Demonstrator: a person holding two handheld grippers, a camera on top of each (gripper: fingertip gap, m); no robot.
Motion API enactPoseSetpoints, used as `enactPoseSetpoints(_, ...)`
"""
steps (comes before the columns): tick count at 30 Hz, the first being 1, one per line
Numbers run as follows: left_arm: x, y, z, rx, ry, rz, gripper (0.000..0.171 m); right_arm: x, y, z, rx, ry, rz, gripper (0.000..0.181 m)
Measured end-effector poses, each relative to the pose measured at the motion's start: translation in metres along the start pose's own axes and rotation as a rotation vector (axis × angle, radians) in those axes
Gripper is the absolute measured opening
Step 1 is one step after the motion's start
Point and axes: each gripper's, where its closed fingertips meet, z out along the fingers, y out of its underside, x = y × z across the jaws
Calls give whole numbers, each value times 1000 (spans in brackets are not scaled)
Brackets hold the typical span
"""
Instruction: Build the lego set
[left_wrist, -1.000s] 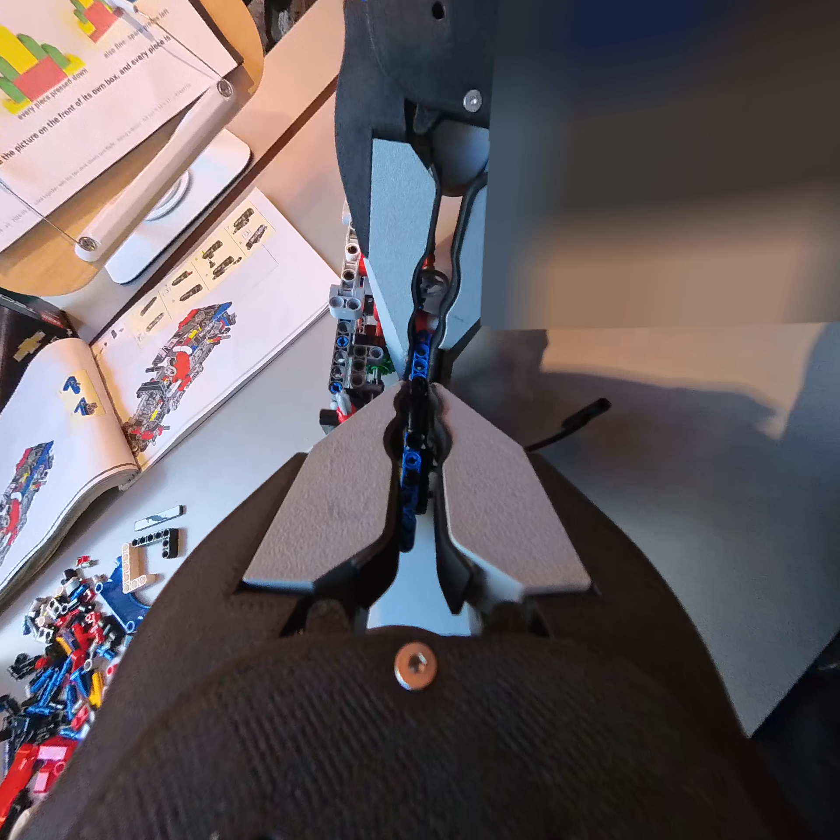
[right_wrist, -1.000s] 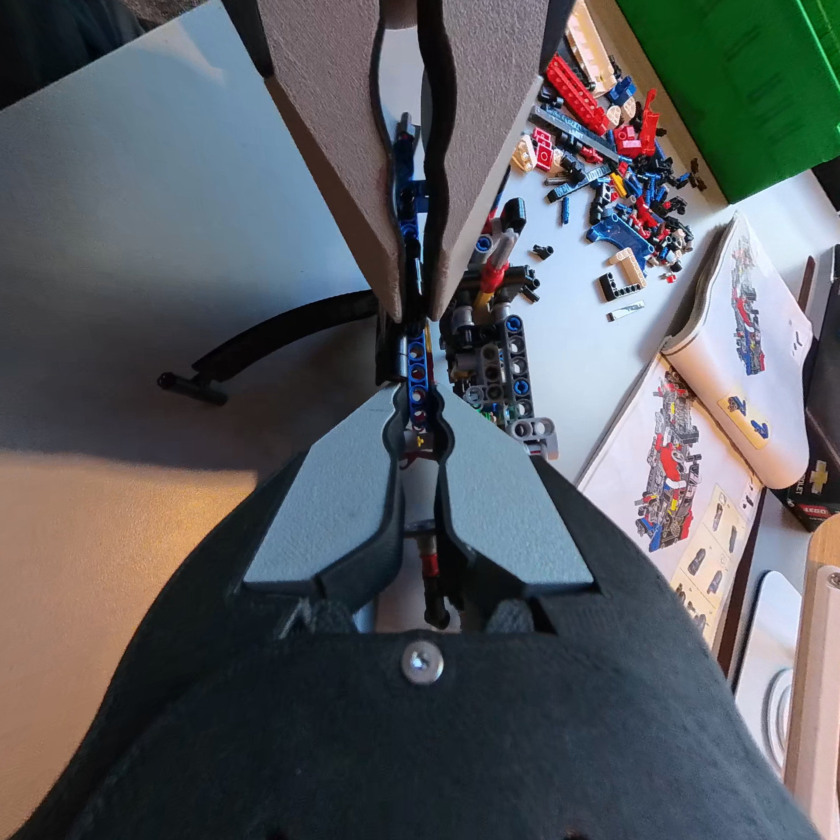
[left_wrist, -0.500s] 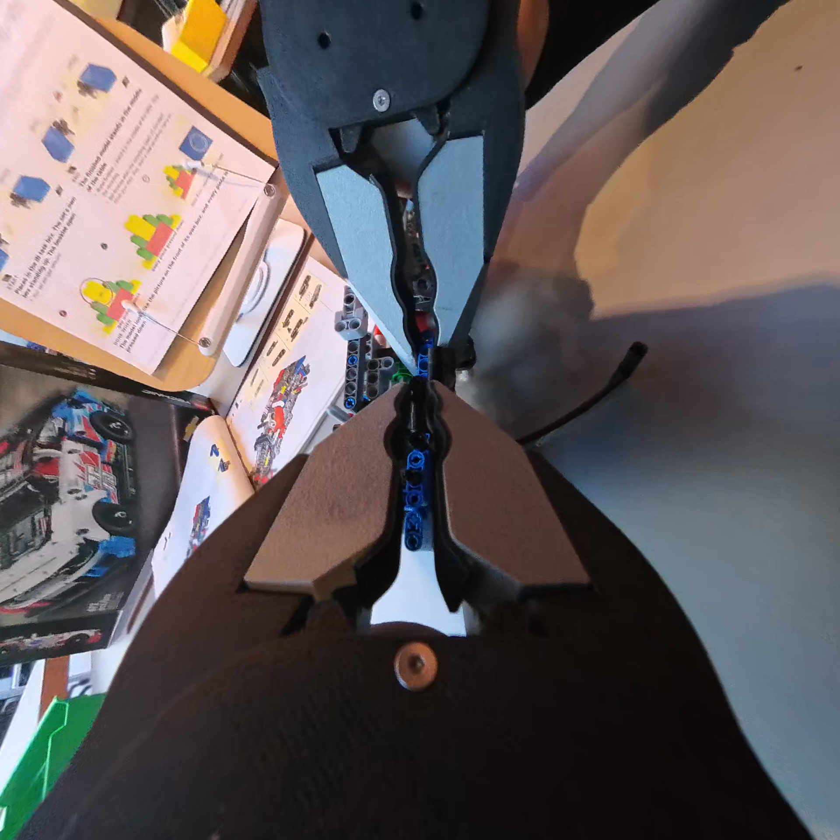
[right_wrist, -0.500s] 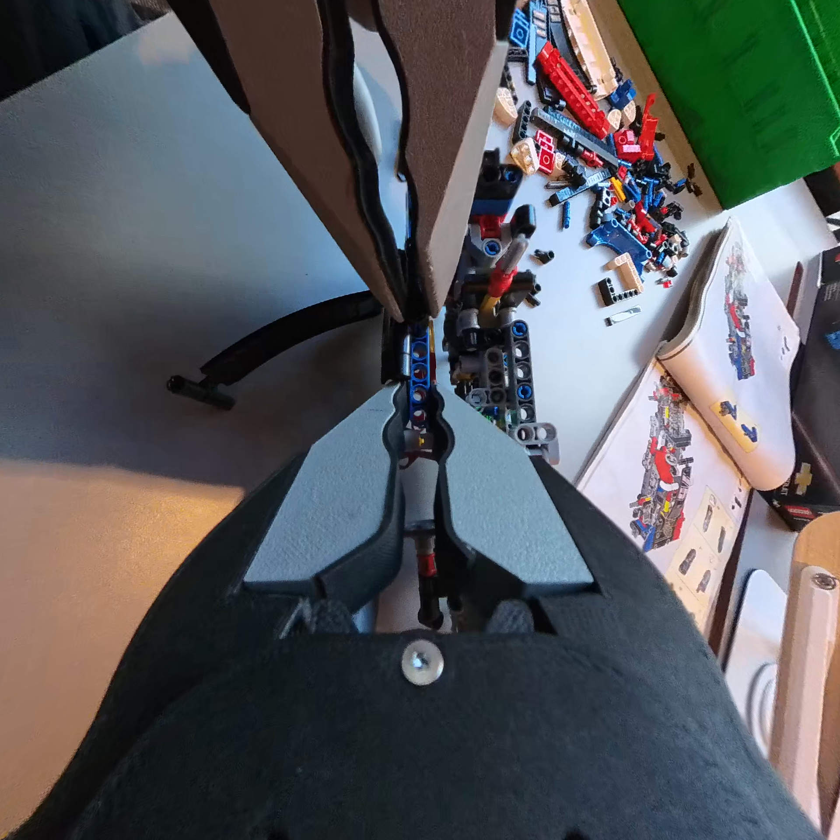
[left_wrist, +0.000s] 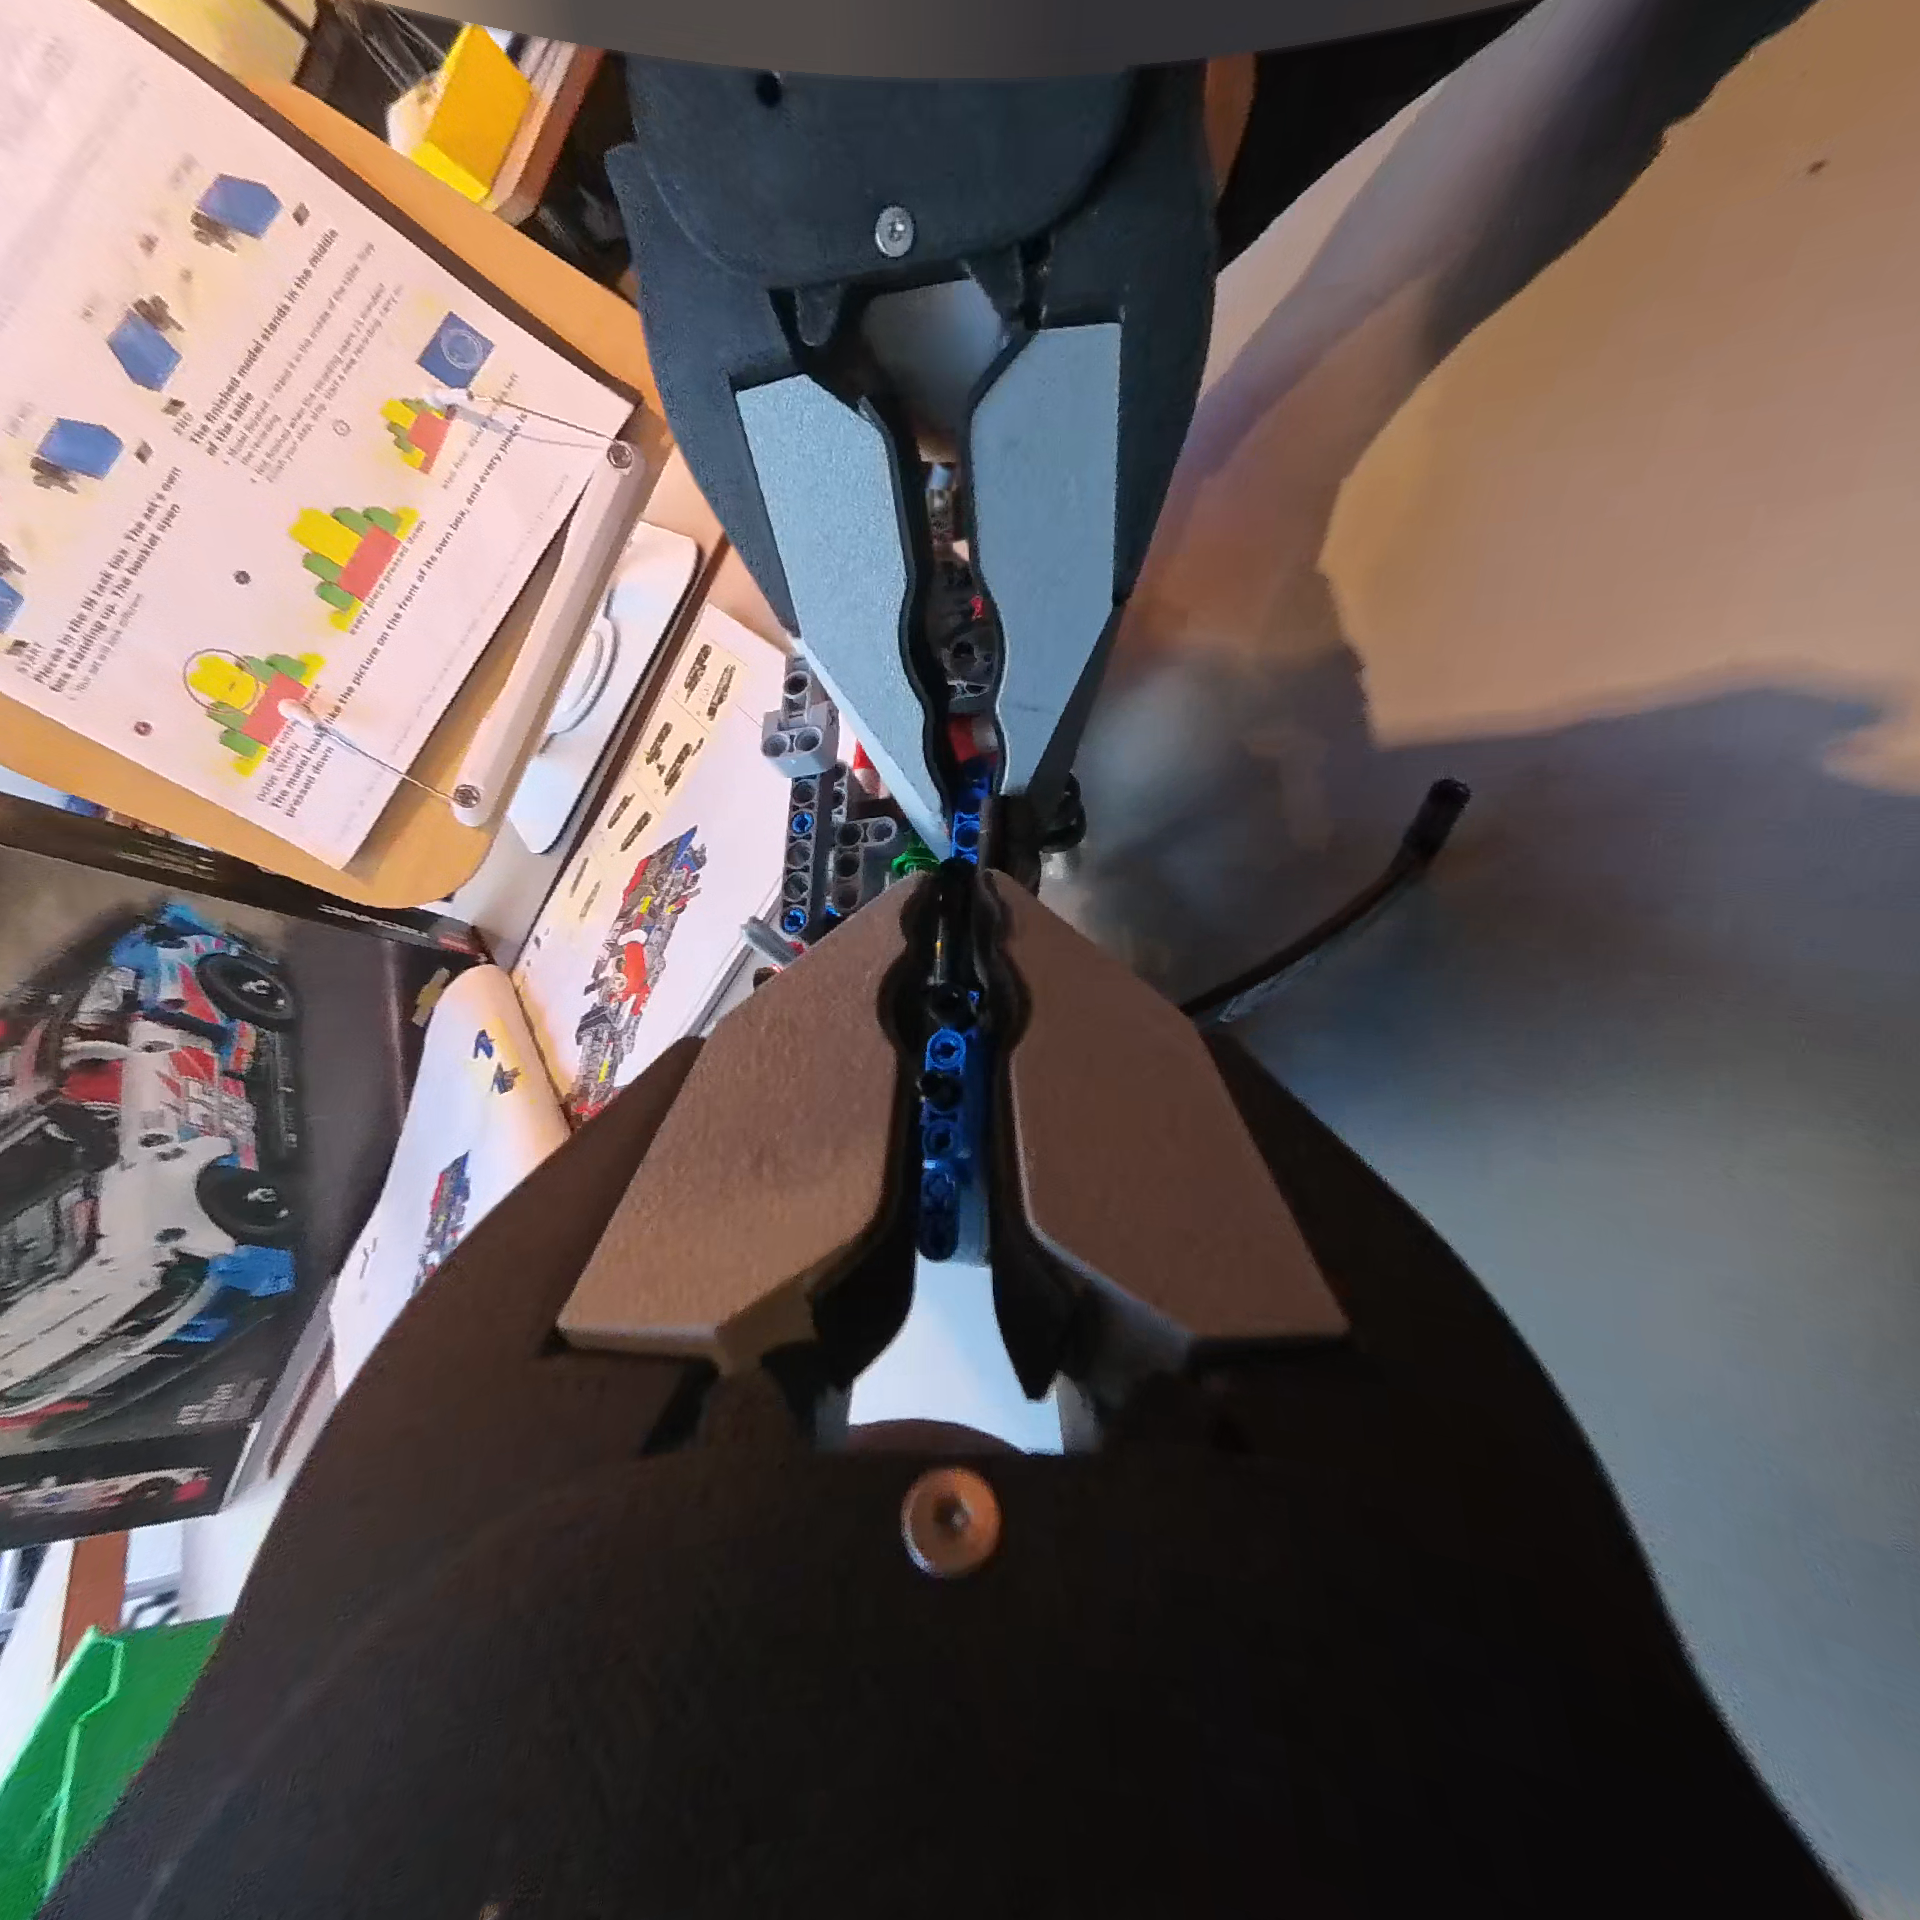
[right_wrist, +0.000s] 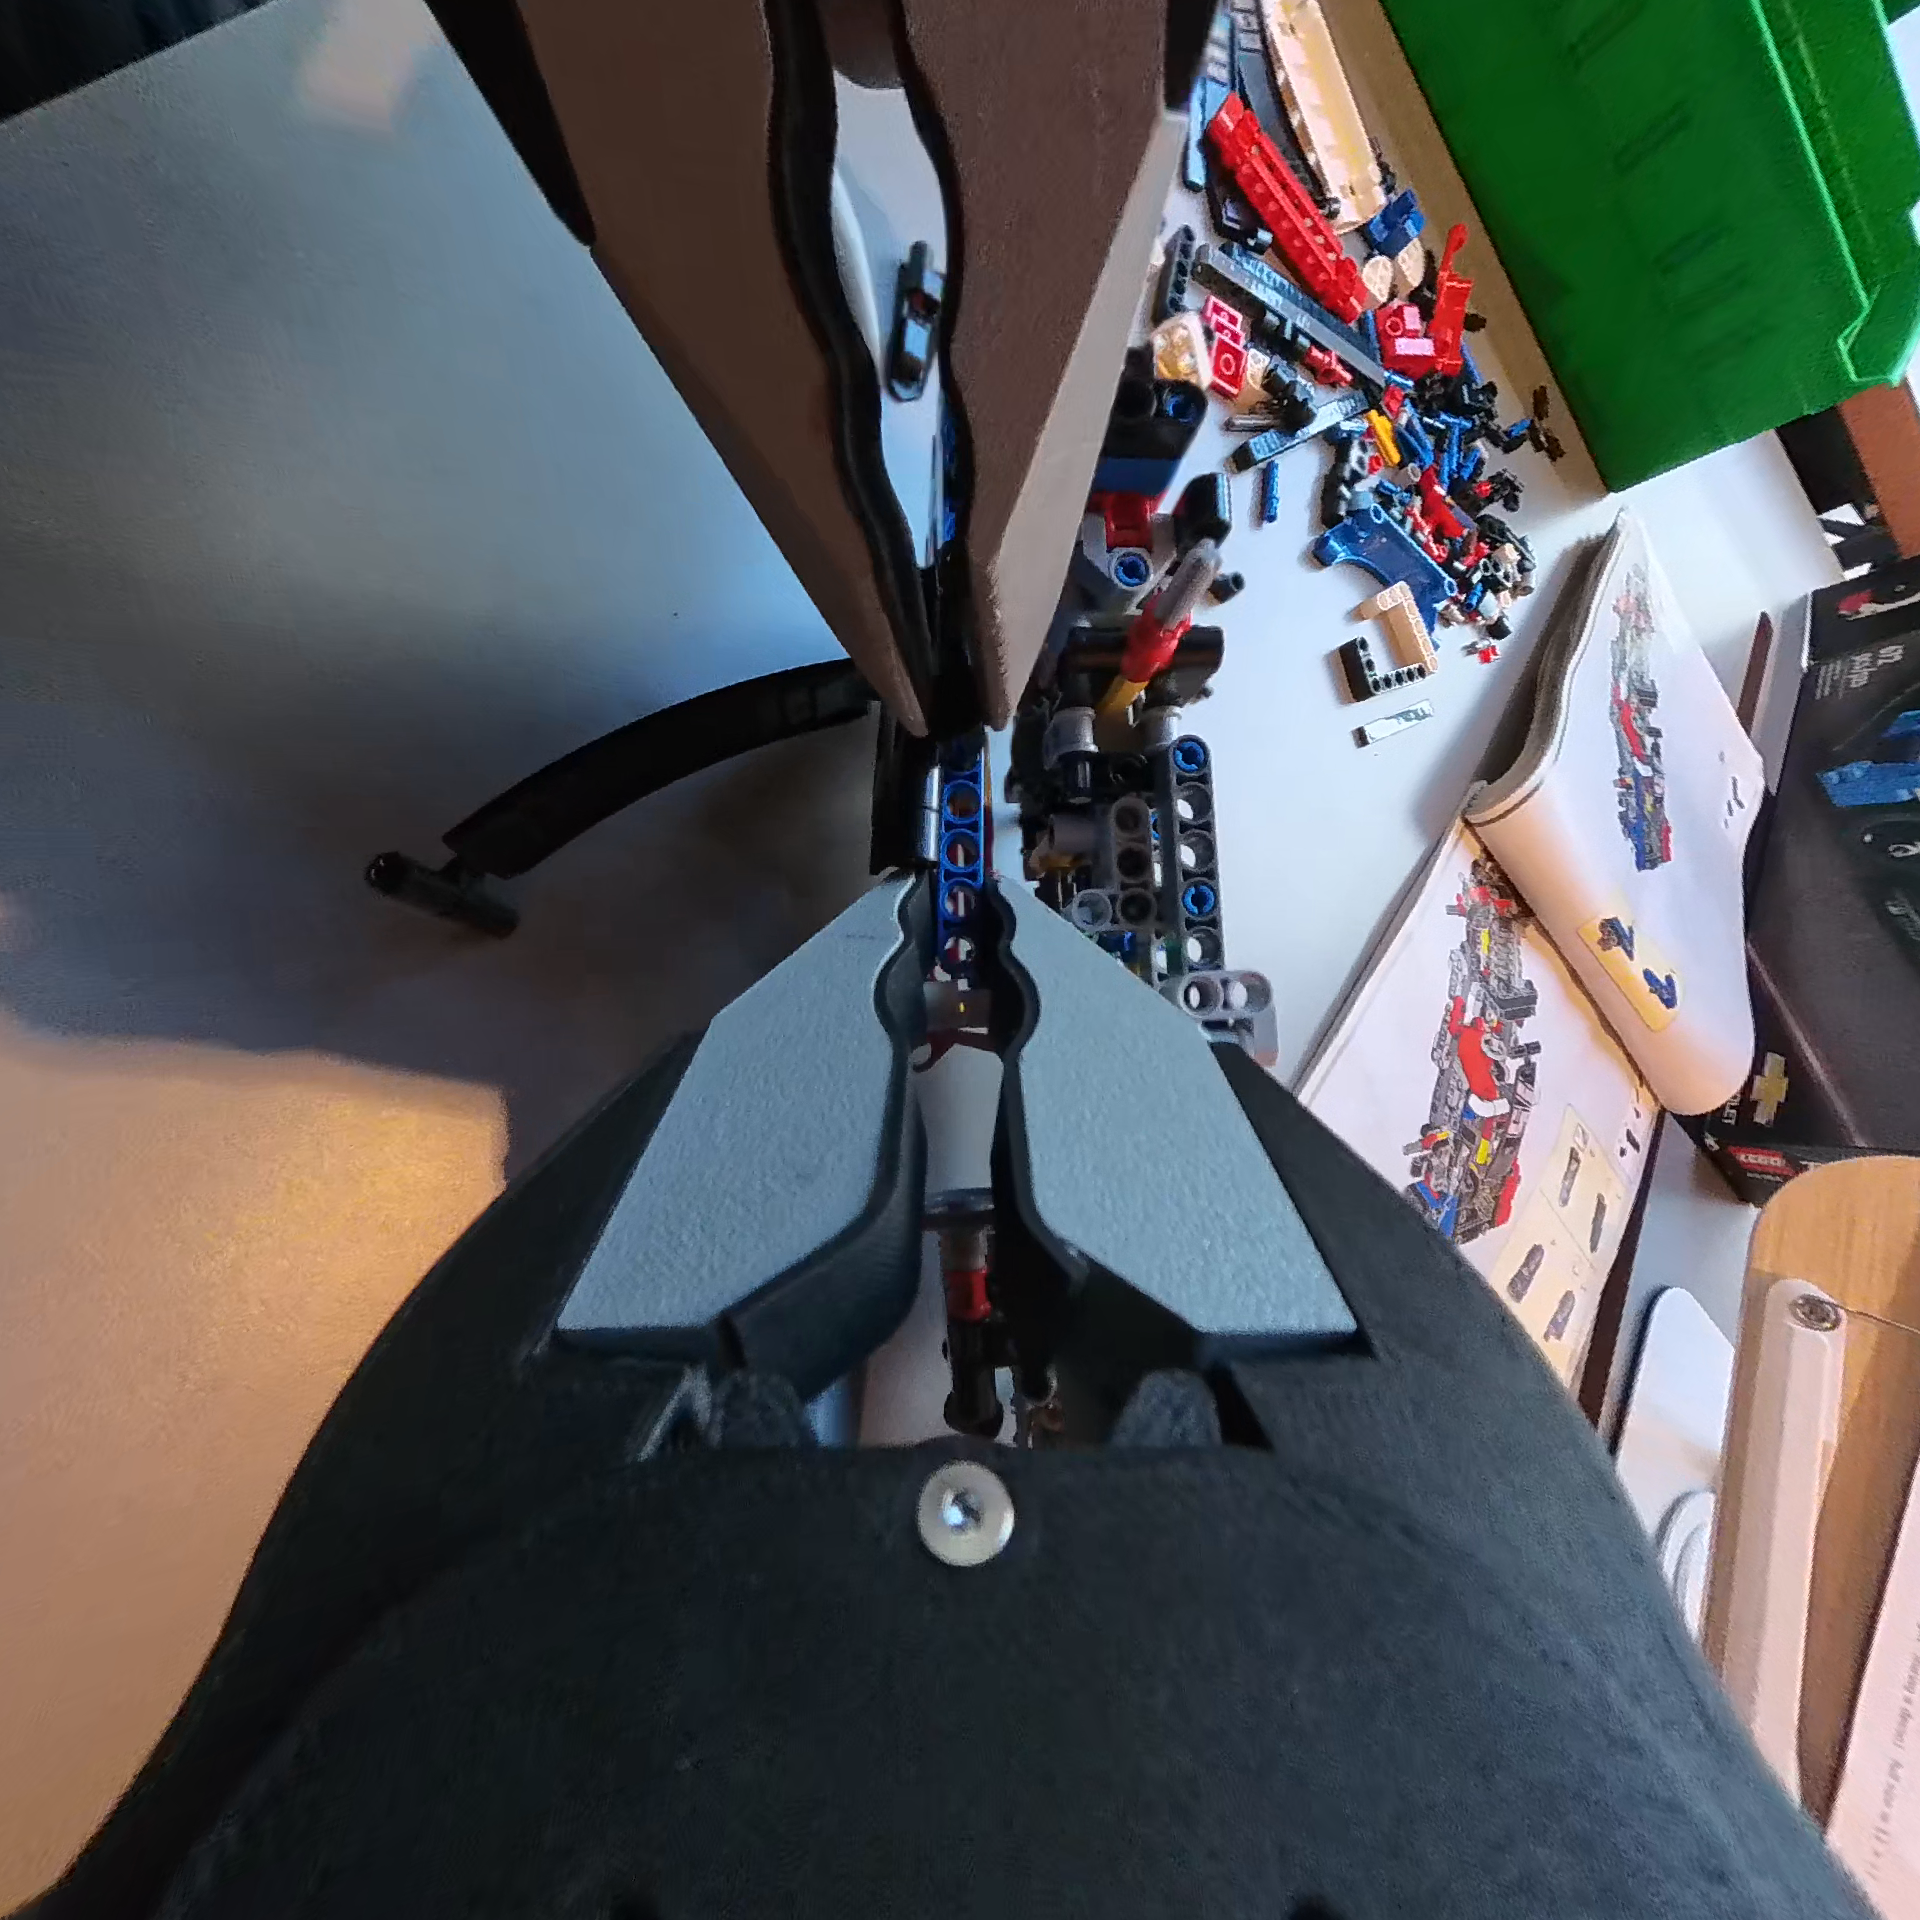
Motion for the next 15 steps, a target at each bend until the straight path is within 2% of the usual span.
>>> enactPoseSetpoints(15,-4,8,3,-80,120,-219,3,6,1,4,-53,74,-48,3)
